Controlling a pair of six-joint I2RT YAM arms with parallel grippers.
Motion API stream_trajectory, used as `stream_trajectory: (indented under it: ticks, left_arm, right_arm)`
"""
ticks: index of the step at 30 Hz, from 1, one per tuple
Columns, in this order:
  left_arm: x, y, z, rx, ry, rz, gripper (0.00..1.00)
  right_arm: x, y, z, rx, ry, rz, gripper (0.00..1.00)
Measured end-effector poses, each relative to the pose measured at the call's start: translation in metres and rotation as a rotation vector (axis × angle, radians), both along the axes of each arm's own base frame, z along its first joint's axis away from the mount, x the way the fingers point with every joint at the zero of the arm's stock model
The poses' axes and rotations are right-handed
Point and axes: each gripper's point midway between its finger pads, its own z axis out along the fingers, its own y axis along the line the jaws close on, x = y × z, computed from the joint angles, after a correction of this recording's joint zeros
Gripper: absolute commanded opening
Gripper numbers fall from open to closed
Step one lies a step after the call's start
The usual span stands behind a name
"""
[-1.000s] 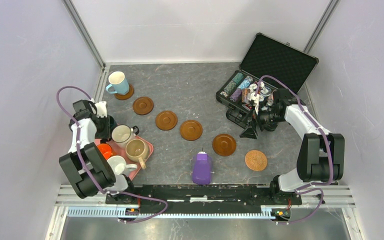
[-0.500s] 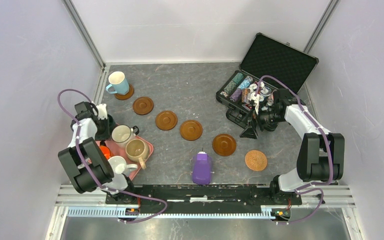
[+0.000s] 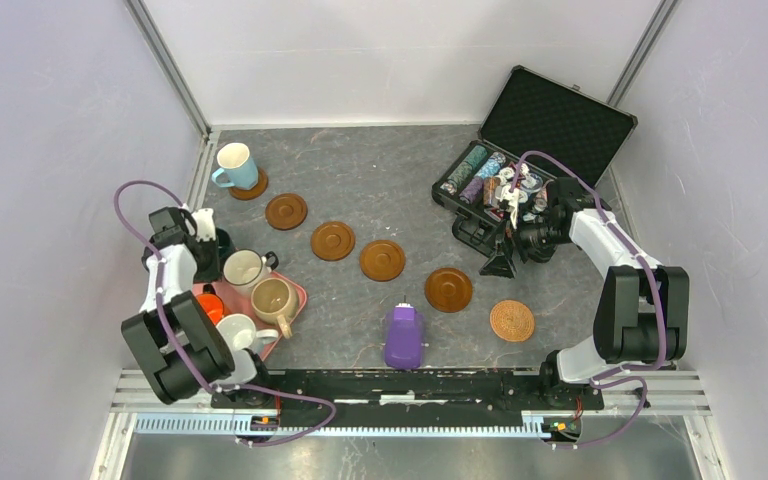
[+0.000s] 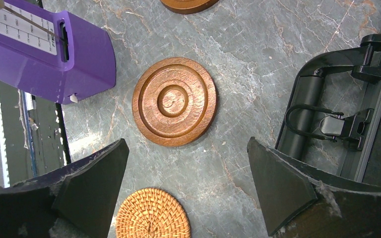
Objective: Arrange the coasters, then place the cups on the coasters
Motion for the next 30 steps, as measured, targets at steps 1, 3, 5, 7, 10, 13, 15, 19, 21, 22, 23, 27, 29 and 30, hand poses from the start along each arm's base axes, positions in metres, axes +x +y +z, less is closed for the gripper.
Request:
stream_trajectory:
  ticks: [1, 3, 5, 7, 10, 13, 15, 19, 21, 22, 23, 27, 29, 30]
  left_arm:
    - [-0.001, -0.001, 0.003, 0.002, -0.009, -0.001, 0.02]
    - [0.0, -0.001, 0.012, 0.013, -0.038, -0.003, 0.02]
    - [0.002, -0.002, 0.02, 0.023, -0.072, -0.008, 0.02]
    - [0.005, -0.003, 0.028, 0.031, -0.104, -0.014, 0.02]
    - [0.006, -0.005, 0.033, 0.029, -0.127, -0.021, 0.02]
    - [0.009, -0.008, 0.037, 0.015, -0.138, -0.038, 0.02]
    - [0.011, -0.011, 0.043, 0.001, -0.141, -0.061, 0.02]
    - [0.021, -0.017, 0.063, -0.028, -0.169, -0.143, 0.02]
    - [0.029, -0.02, 0.074, -0.04, -0.192, -0.192, 0.02]
    - [0.033, -0.022, 0.079, -0.047, -0.202, -0.221, 0.02]
    - [0.035, -0.023, 0.082, -0.052, -0.208, -0.245, 0.02]
    - [0.042, -0.032, 0.087, -0.091, -0.225, -0.327, 0.02]
    - [0.042, -0.038, 0.088, -0.118, -0.227, -0.369, 0.02]
    - [0.043, -0.041, 0.089, -0.127, -0.225, -0.387, 0.02]
  right_arm:
    - [0.0, 0.0, 0.0, 0.0, 0.001, 0.0, 0.98]
    - [0.0, 0.0, 0.0, 0.001, 0.0, 0.0, 0.98]
    - [0.0, 0.0, 0.0, 0.002, 0.001, 0.001, 0.98]
    - [0.0, 0.0, -0.001, 0.002, 0.003, 0.001, 0.98]
    - [0.0, 0.0, -0.002, 0.001, 0.006, 0.004, 0.98]
    - [0.0, 0.0, -0.003, 0.001, 0.006, 0.005, 0.98]
    - [0.0, 0.0, -0.003, 0.0, 0.004, 0.008, 0.98]
    - [0.0, 0.0, -0.003, 0.0, 0.001, 0.008, 0.98]
    - [-0.001, -0.001, -0.003, 0.0, 0.005, 0.007, 0.98]
    - [-0.001, -0.001, -0.003, 0.001, 0.007, 0.007, 0.98]
    - [-0.002, -0.001, -0.003, 0.001, 0.01, 0.006, 0.98]
    - [-0.004, -0.001, -0.003, 0.002, 0.021, 0.004, 0.98]
    - [-0.004, -0.001, -0.003, 0.003, 0.024, 0.003, 0.98]
    - [-0.004, -0.001, -0.003, 0.005, 0.027, 0.002, 0.98]
